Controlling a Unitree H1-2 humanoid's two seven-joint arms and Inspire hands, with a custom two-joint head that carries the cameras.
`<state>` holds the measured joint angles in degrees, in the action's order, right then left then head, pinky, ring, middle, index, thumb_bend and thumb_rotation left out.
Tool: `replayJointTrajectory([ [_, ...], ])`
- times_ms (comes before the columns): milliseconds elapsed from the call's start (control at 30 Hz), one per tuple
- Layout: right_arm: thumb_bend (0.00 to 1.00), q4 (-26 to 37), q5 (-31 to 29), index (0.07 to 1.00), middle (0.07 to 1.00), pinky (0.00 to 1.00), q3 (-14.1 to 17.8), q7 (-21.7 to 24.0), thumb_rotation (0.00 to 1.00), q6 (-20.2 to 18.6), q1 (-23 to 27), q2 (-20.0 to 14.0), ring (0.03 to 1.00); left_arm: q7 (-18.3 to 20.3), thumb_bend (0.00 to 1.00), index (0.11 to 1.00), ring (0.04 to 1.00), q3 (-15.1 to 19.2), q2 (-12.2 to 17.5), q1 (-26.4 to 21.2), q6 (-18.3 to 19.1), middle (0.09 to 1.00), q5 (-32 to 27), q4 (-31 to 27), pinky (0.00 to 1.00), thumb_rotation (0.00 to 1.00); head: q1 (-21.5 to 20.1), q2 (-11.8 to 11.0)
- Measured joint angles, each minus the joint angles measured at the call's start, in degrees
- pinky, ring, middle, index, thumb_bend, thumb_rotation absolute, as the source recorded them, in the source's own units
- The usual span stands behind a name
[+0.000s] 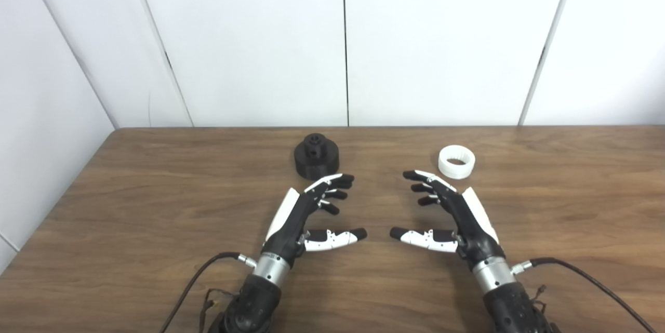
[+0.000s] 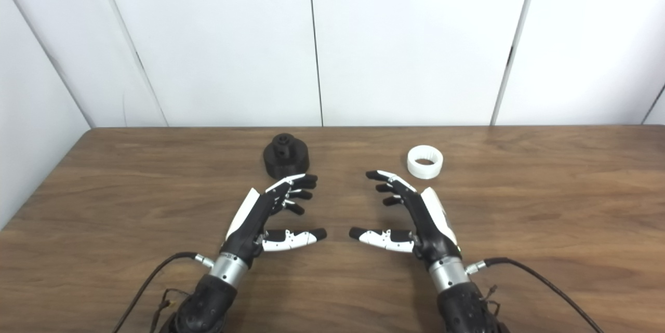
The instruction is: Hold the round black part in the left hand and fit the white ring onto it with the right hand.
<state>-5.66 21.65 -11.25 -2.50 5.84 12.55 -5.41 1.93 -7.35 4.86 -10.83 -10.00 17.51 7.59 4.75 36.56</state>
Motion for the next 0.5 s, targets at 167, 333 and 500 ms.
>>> replayJointTrajectory([
  [167,0.77,-0.05,0.04,0.8,0.842,0.68,-0.01,-0.04,0.25,0.0,0.04,0.0,0.79,0.0,0.74,0.797,0.772,0.38,0.12,0.0,0.25,0.809,0.23,-0.63,0.67,0.21,0.09,-0.09],
  [333,0.77,-0.09,0.07,0.799,0.841,0.68,-0.03,-0.04,0.25,-0.01,0.1,0.01,0.788,0.25,0.74,0.801,0.775,0.49,0.76,0.21,1.56,0.812,0.31,-2.73,0.67,0.21,0.18,-0.09],
  [500,0.77,-0.21,0.09,0.801,0.842,0.68,-0.03,-0.03,0.24,-0.02,0.15,0.0,0.791,0.31,0.74,0.802,0.777,0.81,1.48,0.12,2.37,0.812,0.42,-6.36,0.69,0.23,0.26,0.0],
])
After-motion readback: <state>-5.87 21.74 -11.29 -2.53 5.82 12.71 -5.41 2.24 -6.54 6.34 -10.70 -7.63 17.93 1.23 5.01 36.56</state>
